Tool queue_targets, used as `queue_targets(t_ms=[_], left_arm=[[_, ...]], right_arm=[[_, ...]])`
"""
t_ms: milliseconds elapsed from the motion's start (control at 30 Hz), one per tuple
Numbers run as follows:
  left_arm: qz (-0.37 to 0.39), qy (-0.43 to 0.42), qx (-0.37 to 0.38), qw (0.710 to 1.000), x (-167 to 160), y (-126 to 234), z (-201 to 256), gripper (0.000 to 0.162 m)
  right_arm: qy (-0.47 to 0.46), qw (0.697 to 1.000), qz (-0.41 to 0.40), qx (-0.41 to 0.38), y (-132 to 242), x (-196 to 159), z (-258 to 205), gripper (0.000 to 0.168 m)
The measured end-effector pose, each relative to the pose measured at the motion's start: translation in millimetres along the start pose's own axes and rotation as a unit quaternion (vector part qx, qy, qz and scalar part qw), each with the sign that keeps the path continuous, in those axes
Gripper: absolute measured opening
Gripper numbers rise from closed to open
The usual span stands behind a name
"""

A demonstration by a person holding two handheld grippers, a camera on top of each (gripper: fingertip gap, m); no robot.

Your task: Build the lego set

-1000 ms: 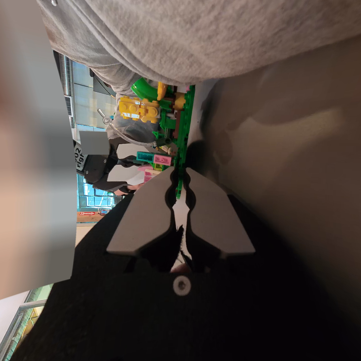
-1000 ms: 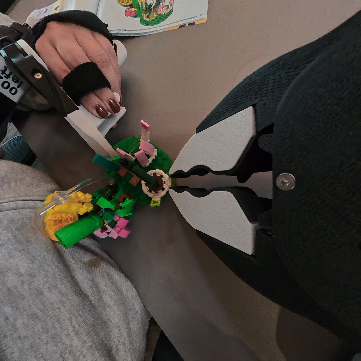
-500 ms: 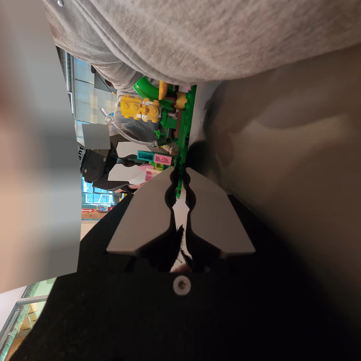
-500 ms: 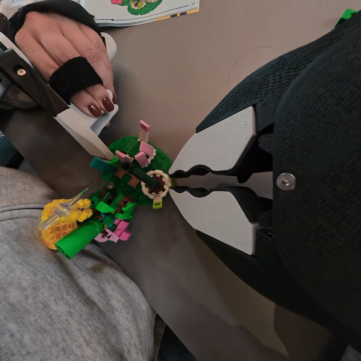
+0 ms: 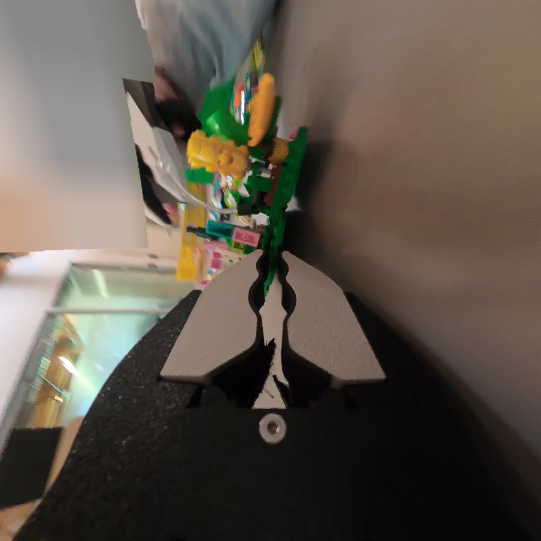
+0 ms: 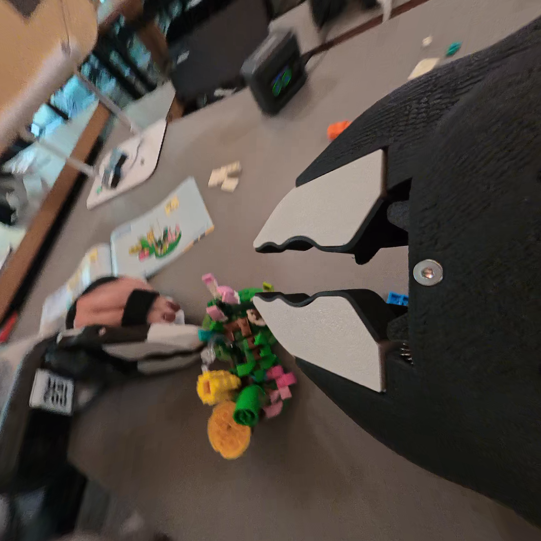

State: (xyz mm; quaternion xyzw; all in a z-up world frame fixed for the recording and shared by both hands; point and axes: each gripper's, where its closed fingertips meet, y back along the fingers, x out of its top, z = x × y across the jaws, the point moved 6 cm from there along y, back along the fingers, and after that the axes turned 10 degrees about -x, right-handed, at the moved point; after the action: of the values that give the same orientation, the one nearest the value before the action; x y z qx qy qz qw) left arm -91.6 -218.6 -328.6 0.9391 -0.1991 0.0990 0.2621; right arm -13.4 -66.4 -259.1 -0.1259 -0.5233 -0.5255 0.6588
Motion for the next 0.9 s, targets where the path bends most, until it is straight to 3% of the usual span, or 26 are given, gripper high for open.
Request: queue_targets(t_ms=[67,167,367,500,567,700,833,900], left_arm=[[-0.011,0.037,-0.020,0.999,-5,-2,-3,0.008],[-0.027,0.086,-0.029,0.995,-8,-1,-7,0.024],[-0.014,0.146,-0.079,0.986,6,13,-2,0.037],[-0.007,0.281,-0.100,0.955,16,34,-6,0.052],[0.007,0.341,-0.065,0.938,18,47,-7,0.057],[-0.035,0.421,0.072,0.903,6,77,-9,0.046],[-0.134,0.525,0.122,0.832,-17,100,-6,0.071],[-0.162,0.551,0.174,0.800,-26,116,-8,0.073]], right_arm=[[-0.022,0.997,-0.004,-0.070,0,-2,12,0.024],[-0.043,0.987,-0.017,-0.154,-3,-6,23,0.022],[-0.096,0.950,0.006,-0.299,-13,-10,37,0.019],[-0.139,0.923,0.035,-0.358,-10,-10,34,0.019],[-0.145,0.910,0.057,-0.385,-5,-6,30,0.018],[-0.156,0.886,0.093,-0.427,5,0,27,0.015],[-0.177,0.868,0.135,-0.444,8,5,23,0.013],[-0.150,0.860,0.136,-0.469,11,6,22,0.012]])
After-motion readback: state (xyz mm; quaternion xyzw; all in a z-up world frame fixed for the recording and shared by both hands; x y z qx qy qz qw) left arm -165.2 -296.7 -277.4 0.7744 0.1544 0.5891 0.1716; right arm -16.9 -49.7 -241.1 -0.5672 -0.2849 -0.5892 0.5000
